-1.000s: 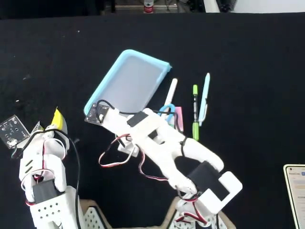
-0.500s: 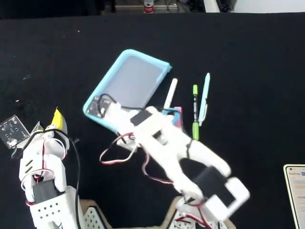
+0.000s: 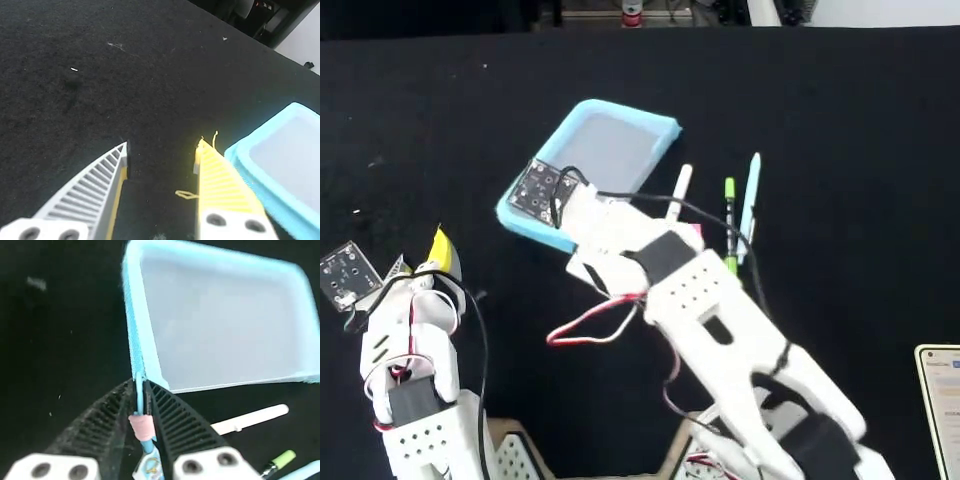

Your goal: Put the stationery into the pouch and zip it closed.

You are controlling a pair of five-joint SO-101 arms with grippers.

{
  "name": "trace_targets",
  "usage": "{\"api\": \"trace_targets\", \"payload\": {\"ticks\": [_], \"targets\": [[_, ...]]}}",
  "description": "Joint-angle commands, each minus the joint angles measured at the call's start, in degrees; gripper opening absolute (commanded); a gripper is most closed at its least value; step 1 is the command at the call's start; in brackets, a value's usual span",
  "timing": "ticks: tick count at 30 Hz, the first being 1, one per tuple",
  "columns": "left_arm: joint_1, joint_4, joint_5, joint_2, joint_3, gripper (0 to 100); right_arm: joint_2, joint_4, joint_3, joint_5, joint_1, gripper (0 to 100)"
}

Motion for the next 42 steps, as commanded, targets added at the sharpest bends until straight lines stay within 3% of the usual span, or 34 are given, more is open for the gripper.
{"api": "trace_targets", "payload": {"ticks": [1,9,16,26,31,42], "targets": [[0.75,-1.14,0.35,-0.53,-2.42,22,-7.96,0.53,-2.59,-0.09,0.79,1.1],[0.84,0.88,-1.76,0.00,-11.56,22,-11.56,0.70,-8.75,0.53,0.44,1.1],[0.75,1.67,-2.02,0.00,-15.69,22,-13.49,5.19,-13.32,10.81,0.44,1.1],[0.84,1.76,-2.11,0.09,-23.25,22,-16.31,10.64,-17.63,10.99,-0.26,1.1],[3.82,3.16,-7.38,0.44,-24.40,22,-20.26,10.64,-19.47,10.90,-0.18,1.1],[10.15,10.37,-8.53,29.89,-46.81,22,-22.37,16.26,-19.74,10.81,-0.18,1.1]]}}
